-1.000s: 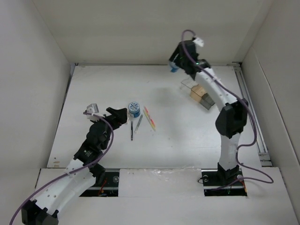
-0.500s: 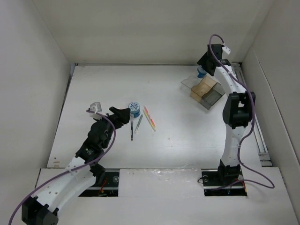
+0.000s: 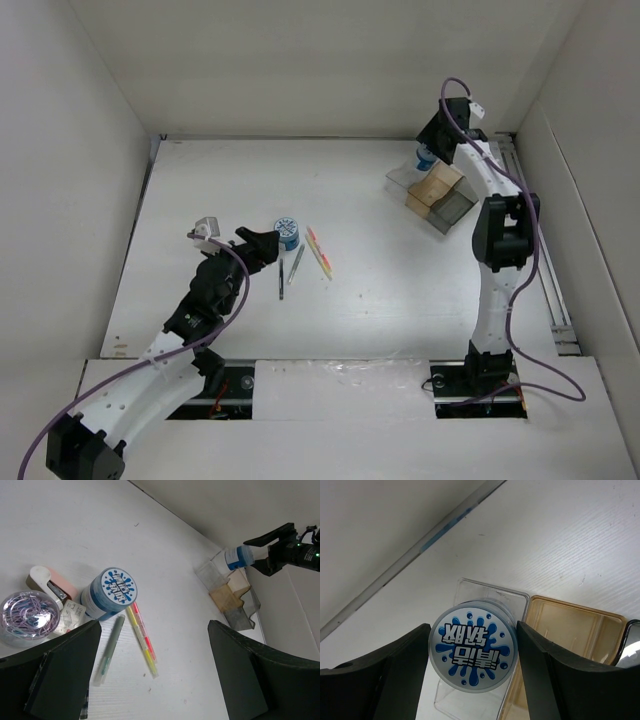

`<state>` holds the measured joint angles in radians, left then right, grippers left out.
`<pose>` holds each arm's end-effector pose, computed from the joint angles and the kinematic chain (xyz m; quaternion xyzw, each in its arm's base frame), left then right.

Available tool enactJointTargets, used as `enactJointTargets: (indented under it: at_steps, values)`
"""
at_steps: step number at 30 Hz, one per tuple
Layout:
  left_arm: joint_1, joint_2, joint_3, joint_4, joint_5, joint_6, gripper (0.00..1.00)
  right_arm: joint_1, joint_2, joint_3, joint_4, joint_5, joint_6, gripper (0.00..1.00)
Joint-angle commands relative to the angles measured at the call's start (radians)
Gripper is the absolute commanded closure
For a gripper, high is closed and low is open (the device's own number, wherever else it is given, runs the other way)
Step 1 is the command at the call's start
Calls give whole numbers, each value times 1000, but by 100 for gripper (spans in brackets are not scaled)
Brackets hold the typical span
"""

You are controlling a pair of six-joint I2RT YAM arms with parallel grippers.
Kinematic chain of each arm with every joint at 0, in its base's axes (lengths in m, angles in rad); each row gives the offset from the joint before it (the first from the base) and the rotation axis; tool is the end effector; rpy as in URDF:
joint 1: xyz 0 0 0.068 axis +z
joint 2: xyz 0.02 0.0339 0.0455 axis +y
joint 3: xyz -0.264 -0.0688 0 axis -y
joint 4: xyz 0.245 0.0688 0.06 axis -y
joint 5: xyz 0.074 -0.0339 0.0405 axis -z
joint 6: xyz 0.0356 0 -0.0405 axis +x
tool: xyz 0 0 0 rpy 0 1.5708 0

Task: Sort the stationery into containers
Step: Place the stationery in the storage box.

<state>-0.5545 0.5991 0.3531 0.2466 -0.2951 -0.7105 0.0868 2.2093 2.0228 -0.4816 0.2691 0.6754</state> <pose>0.1434 -0.0766 0.2610 -0.1582 0.6890 -0.3298 0.6257 0.5131 0.0352 0.2719 0.3147 0.8364 0.0487 0.4461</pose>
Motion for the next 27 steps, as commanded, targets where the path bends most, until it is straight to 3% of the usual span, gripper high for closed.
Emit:
enactJointTargets:
  at_steps: [1,10,15,21,24,27]
  values:
    - [2,-12,-5,46,-4,16,14,7,9,54,61,19,-19,49]
    - [2,-21,-5,46,-4,16,14,63,38,73,61,162,-71,43]
    - [2,-21,-5,46,-4,16,14,74,47,94,61,188,-82,9]
    - [2,-21,-5,46,-4,16,14,102,-5,106,40,193,-82,5]
    - [2,-21,-5,46,-4,16,14,134,-75,58,26,193,-82,12]
    - [2,-32,-5,37,-24,16,14,204,-161,-91,101,113,-92,56]
